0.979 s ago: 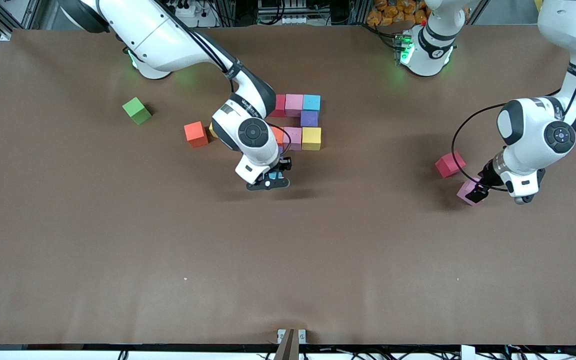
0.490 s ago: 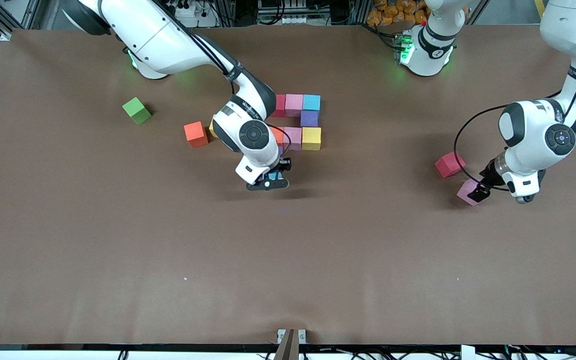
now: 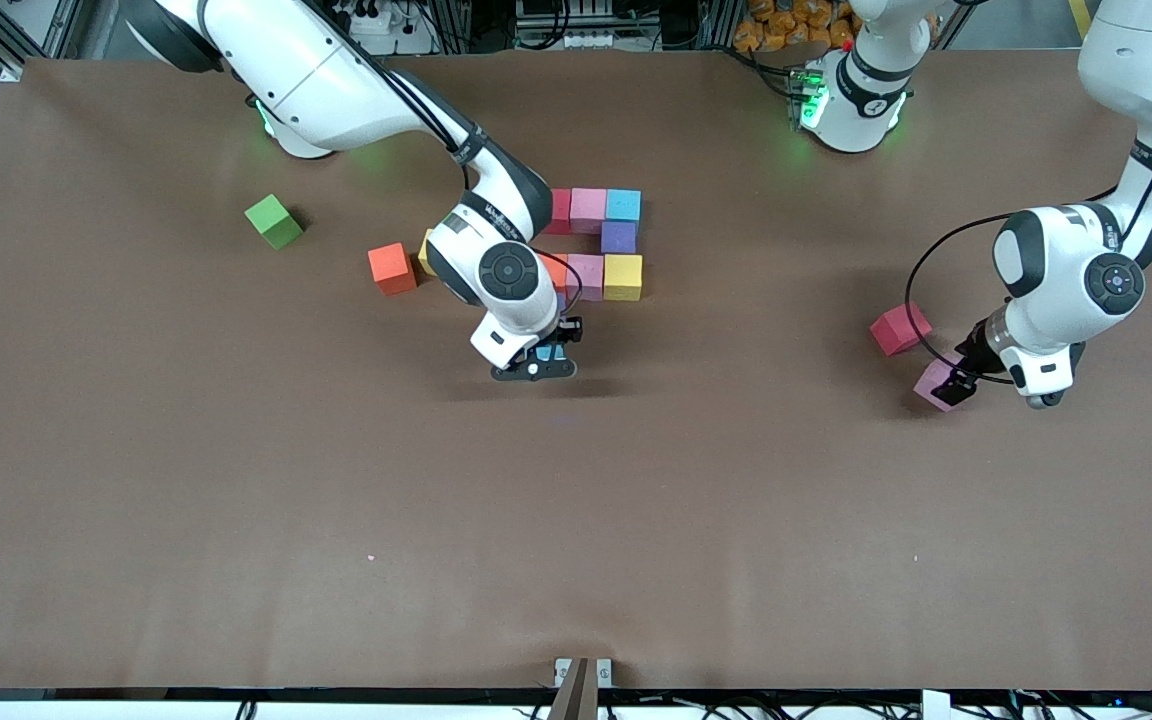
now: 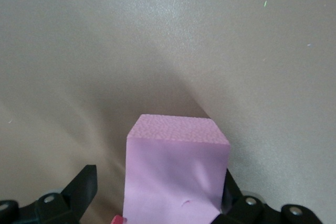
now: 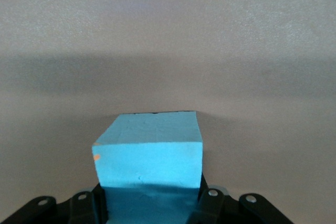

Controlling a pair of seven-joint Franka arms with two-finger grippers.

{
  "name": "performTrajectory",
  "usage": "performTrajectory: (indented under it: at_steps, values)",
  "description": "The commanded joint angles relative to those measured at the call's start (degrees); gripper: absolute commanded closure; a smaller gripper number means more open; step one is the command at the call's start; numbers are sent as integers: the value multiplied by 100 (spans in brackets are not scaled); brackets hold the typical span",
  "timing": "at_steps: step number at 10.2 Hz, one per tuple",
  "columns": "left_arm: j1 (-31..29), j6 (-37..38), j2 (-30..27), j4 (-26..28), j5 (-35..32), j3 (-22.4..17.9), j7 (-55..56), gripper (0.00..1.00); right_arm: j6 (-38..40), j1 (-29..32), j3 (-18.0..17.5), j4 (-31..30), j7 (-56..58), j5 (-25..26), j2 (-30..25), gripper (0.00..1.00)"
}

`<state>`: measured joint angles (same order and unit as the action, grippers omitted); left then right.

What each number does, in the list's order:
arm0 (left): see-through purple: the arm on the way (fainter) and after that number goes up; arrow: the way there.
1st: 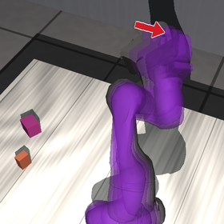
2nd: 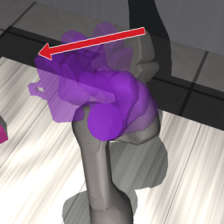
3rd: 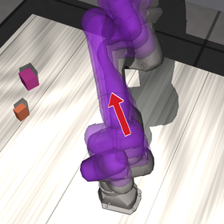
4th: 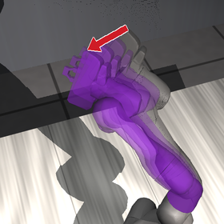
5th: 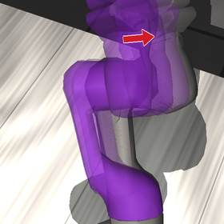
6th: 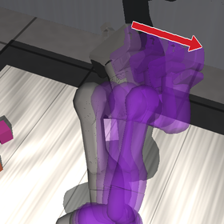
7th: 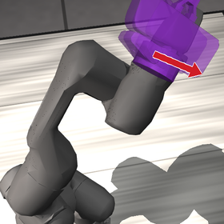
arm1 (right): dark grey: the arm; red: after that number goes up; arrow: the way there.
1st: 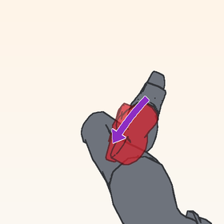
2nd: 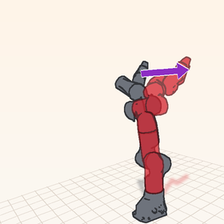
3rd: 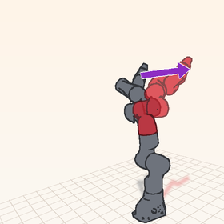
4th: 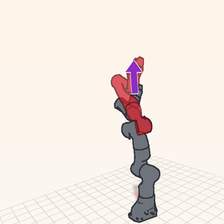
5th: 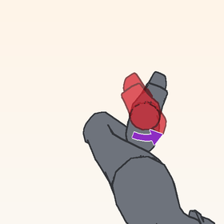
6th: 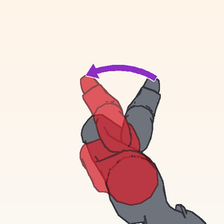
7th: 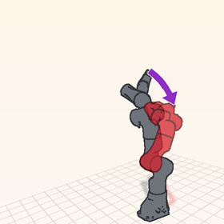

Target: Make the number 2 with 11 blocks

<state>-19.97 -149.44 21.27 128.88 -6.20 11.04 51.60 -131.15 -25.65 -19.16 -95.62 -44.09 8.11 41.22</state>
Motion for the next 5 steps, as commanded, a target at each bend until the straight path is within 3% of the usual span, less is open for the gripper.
performTrajectory:
  at_steps: [1, 2, 3, 4, 5]
  values:
    - [-86, -59, 114, -134, -127, 29, -27, 0, -34, -72, 27, 70, -117, -37, 70, 70]
    - [-95, -59, 158, -196, -127, 29, 8, 17, -34, -72, 18, 70, -126, -37, 62, 70]
    - [-156, -59, 184, -223, -127, 29, 8, 53, -34, -80, 9, 70, -222, -37, 62, 70]
    - [-157, -59, 193, -223, -127, 38, 17, 78, -34, -72, 1, 70, -240, -37, 62, 70]
    - [-157, -59, 185, -232, -127, 38, 35, 88, -34, -72, -17, 70, -249, -37, 62, 70]
